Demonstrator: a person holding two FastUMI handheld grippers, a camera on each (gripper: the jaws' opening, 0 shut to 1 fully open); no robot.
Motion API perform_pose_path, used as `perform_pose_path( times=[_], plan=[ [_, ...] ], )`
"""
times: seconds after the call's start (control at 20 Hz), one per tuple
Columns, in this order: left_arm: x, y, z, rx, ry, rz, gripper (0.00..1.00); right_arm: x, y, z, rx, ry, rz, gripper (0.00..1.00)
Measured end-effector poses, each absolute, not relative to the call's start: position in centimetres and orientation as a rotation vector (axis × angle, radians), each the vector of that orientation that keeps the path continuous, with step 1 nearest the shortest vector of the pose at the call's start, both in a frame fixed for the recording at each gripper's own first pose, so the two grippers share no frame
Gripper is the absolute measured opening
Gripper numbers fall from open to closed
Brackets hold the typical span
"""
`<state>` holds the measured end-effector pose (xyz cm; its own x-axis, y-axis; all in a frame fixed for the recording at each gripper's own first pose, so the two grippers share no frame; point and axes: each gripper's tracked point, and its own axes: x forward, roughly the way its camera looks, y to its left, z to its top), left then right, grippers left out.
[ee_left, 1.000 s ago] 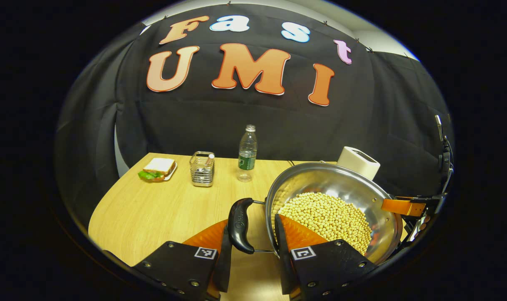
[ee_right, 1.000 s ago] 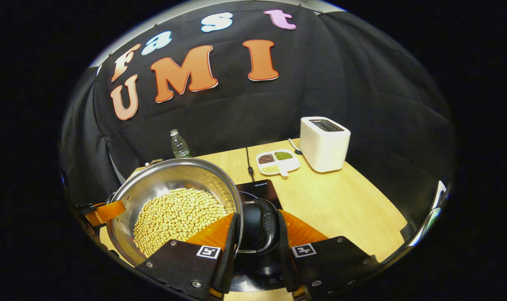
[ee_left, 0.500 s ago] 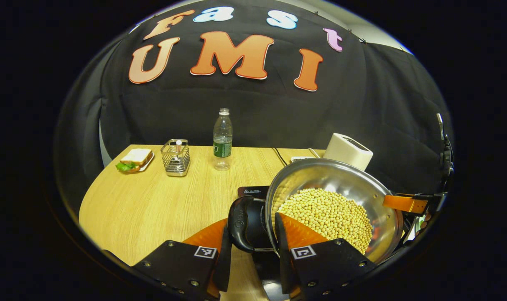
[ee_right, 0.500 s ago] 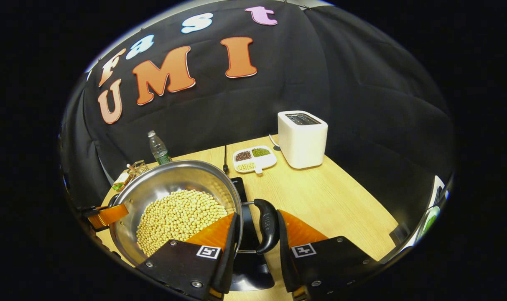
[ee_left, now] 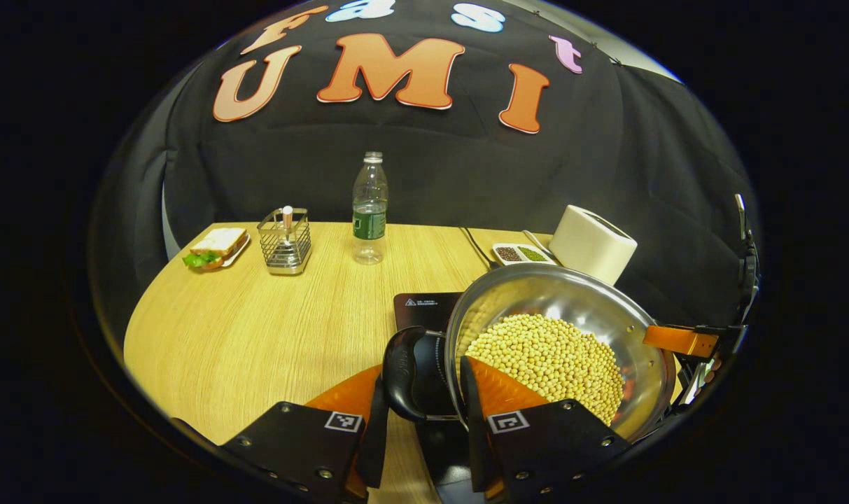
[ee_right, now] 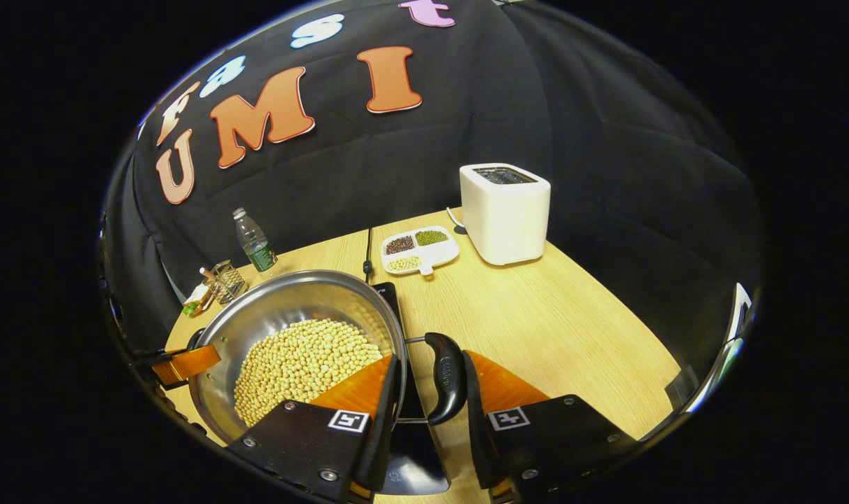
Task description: First push the handle of the pot to place it horizontally, then grasp the pot with both hands and set it on the induction cooktop.
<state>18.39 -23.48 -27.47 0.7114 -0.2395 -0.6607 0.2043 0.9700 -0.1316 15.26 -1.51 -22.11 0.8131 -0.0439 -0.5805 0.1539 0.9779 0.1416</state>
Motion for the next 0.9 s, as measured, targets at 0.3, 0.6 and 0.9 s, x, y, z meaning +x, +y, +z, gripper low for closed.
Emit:
perform_pose_path(
  times=[0.3,0.6,0.9],
  plan=[
    [19.5,-21.5,-18.8,-0.003,0.534,-0.195,0.77,14.3,-2.3,-14.4,0.117,0.413,-0.098,0.71],
    [16.3,-16.4,-5.0,0.016,0.291,-0.149,0.78,9.7,-2.4,-2.8,0.028,0.203,-0.09,0.95],
    [11.0,-10.2,5.3,0.002,0.111,-0.088,0.78,4.2,-0.7,4.5,-0.008,0.083,-0.026,0.95]
  ],
)
